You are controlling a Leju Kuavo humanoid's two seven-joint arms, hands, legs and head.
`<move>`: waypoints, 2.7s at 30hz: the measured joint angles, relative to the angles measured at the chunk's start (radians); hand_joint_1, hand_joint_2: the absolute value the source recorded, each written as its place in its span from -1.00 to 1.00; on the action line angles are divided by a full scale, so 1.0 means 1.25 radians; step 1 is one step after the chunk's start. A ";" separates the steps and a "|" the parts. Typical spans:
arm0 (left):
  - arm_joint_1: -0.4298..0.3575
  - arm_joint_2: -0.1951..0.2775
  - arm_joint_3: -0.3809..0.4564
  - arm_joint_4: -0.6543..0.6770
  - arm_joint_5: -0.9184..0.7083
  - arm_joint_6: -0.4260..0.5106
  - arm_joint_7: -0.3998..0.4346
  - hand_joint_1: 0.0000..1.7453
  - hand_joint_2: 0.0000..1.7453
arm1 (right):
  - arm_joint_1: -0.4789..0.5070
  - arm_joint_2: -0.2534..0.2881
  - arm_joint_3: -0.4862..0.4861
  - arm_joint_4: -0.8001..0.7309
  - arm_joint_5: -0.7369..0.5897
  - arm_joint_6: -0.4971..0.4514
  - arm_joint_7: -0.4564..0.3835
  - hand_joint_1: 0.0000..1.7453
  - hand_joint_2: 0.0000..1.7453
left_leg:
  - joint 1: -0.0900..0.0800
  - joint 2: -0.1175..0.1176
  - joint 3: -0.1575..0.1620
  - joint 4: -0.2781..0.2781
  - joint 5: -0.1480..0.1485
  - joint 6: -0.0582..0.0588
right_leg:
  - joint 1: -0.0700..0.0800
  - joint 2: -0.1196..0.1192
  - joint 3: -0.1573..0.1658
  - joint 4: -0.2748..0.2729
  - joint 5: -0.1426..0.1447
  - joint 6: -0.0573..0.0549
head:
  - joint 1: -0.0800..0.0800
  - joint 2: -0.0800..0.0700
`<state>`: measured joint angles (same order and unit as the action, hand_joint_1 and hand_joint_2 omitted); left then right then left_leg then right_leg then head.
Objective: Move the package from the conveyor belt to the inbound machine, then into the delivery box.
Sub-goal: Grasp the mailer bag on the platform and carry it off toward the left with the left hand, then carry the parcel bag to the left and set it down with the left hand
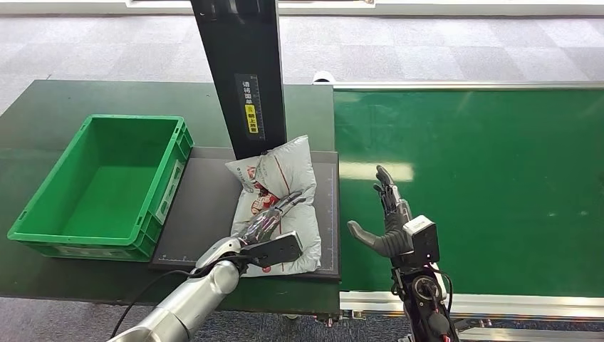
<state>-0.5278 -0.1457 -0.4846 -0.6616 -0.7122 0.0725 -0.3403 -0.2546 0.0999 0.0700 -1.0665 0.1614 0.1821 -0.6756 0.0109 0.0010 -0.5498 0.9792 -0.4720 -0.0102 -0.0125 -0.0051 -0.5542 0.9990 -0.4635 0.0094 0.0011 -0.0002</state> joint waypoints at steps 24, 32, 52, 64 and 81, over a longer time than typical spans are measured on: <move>0.055 -0.001 0.063 -0.060 0.086 0.055 -0.100 1.00 1.00 | 0.017 0.001 -0.003 -0.001 -0.039 0.017 0.015 -1.00 1.00 | 0.000 0.000 -0.002 0.000 0.000 0.000 | 0.000 0.000 -0.002 0.000 0.000 0.000 | 0.000 0.000; 0.077 -0.002 0.084 -0.086 0.101 0.066 -0.112 1.00 1.00 | 0.017 0.002 -0.007 -0.001 -0.043 0.017 0.016 -1.00 1.00 | 0.000 0.000 -0.004 0.000 0.000 0.000 | 0.000 0.000 -0.005 0.000 0.000 0.000 | 0.000 0.000; 0.151 -0.017 0.179 -0.251 0.335 0.227 -0.278 1.00 1.00 | 0.017 0.008 -0.011 -0.001 -0.073 0.009 0.019 -1.00 1.00 | 0.000 0.001 -0.009 0.000 0.000 0.000 | 0.000 0.001 -0.010 0.000 0.000 0.000 | 0.000 0.000; 0.182 -0.001 0.181 -0.412 0.403 0.319 -0.285 1.00 1.00 | 0.015 0.008 -0.011 0.003 -0.083 0.001 0.019 -1.00 1.00 | 0.000 0.001 -0.011 0.000 0.000 0.000 | 0.000 0.001 -0.012 0.000 0.000 0.000 | 0.000 0.000; 0.197 -0.014 0.355 -0.777 0.164 0.495 -0.287 1.00 1.00 | 0.023 0.001 -0.008 0.026 -0.126 -0.032 0.012 -1.00 1.00 | 0.000 0.003 -0.013 0.000 0.000 0.000 | 0.000 0.002 -0.015 0.000 0.001 -0.001 | 0.000 0.000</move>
<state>-0.2816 -0.1633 -0.0411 -1.6333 -0.5078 0.6911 -0.6989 -0.2254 0.1008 0.0606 -1.0346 0.0038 0.1426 -0.6607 0.0108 0.0046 -0.5662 0.9797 -0.4719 -0.0105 -0.0124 -0.0026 -0.5725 0.9995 -0.4627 0.0085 0.0011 -0.0002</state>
